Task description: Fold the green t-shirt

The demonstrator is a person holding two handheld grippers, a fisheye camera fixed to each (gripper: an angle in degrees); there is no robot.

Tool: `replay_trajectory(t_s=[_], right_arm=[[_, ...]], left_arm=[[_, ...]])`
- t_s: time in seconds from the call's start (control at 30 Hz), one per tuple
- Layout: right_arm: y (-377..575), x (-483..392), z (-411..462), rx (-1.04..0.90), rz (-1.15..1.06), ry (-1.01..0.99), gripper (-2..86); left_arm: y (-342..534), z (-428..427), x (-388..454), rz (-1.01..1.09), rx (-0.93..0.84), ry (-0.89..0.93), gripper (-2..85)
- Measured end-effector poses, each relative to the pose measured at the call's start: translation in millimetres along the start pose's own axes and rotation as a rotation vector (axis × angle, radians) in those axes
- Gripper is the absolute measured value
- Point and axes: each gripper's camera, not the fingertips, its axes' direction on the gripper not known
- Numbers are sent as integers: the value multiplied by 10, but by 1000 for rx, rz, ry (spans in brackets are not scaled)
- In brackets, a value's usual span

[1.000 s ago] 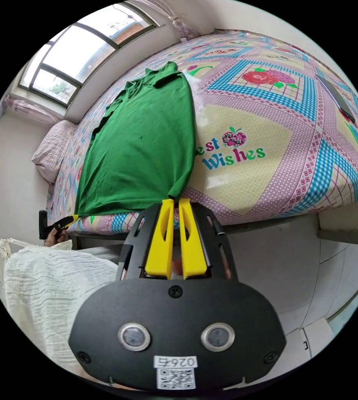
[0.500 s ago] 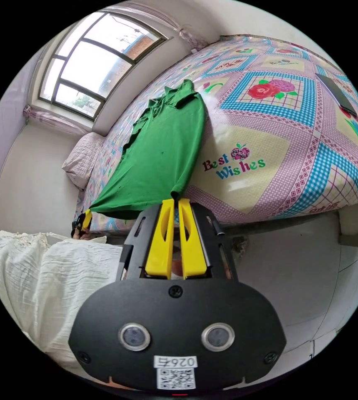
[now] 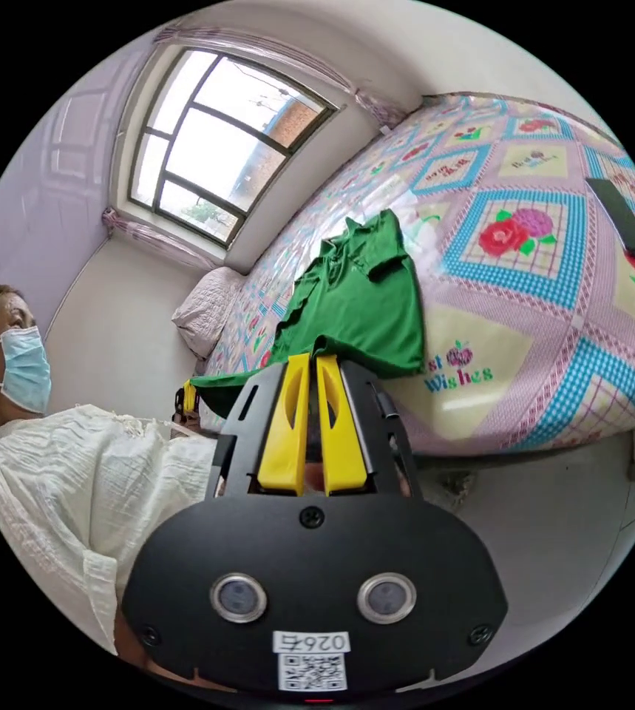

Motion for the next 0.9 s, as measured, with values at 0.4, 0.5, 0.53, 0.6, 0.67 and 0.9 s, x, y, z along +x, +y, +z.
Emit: replay_trajectory(t_s=[0.4, 0.5, 0.53, 0.6, 0.67, 0.9], right_arm=[[-2887, 797, 1279, -29, 20, -21, -14], [-3356, 1189, 1702, -71, 92, -9, -13], [-3500, 1335, 1875, -92, 124, 6, -13], [-3670, 1529, 2124, -120, 162, 18, -10], [-3792, 1714, 2347, -132, 199, 9, 0], [-3944, 2265, 2810, -163, 215, -56, 105]], left_arm=[[-2256, 1255, -1834, -157, 94, 18, -5], [-2651, 1540, -2309, -200, 99, -10, -4], [-2785, 1650, -2508, -224, 92, -27, -3], [-2952, 1791, -2806, -258, 89, -62, -1], [-3069, 1903, -3124, -304, 96, -83, 5], [-3389, 2036, -3950, -290, 140, 13, 65]])
